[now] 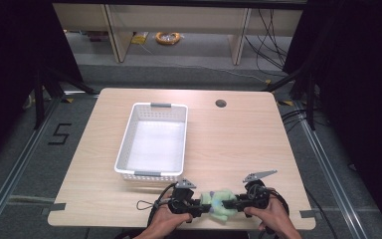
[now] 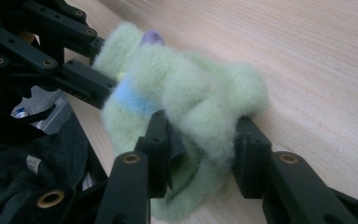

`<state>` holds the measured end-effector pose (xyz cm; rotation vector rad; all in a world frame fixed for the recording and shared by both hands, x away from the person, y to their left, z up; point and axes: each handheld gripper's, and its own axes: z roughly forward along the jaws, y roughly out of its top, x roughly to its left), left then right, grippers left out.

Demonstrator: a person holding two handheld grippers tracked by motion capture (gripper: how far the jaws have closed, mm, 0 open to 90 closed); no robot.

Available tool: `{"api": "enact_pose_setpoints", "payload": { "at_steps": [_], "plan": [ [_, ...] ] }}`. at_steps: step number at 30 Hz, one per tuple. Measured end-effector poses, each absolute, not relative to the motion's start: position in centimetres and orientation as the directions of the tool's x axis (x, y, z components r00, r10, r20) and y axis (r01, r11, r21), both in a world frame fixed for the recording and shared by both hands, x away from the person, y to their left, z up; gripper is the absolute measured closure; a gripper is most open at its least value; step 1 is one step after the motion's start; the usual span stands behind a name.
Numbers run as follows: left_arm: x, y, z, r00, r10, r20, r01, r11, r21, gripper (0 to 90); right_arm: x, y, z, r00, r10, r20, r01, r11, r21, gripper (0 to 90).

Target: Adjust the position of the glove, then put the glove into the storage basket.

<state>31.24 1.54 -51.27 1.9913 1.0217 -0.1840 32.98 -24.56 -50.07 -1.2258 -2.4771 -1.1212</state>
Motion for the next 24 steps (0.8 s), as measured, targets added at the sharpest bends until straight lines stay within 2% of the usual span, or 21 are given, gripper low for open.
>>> {"api": "enact_pose_setpoints", "payload": {
  "at_steps": [10,11,13,24],
  "plan": [
    [31.2,1.8,-51.1,0.665,0.585,-0.464,0.707,-0.295,0.642,72.0,32.8,-24.4,-49.9,-0.666,0.606,0.436,0.722,0.377,0.580,71.0],
    [31.3,1.9,-51.0,0.674,0.569,-0.470,0.702,-0.298,0.646,72.7,32.6,-24.3,-49.7,-0.652,0.590,0.477,0.743,0.369,0.558,71.7],
    [31.3,2.0,-50.9,0.679,0.563,-0.471,0.700,-0.305,0.645,73.1,32.8,-24.4,-49.6,-0.677,0.592,0.437,0.715,0.388,0.582,71.9],
    [31.2,2.4,-50.2,0.692,0.553,-0.464,0.686,-0.305,0.660,73.4,32.5,-24.0,-49.1,-0.663,0.599,0.448,0.725,0.366,0.584,73.0]
  ]
}}
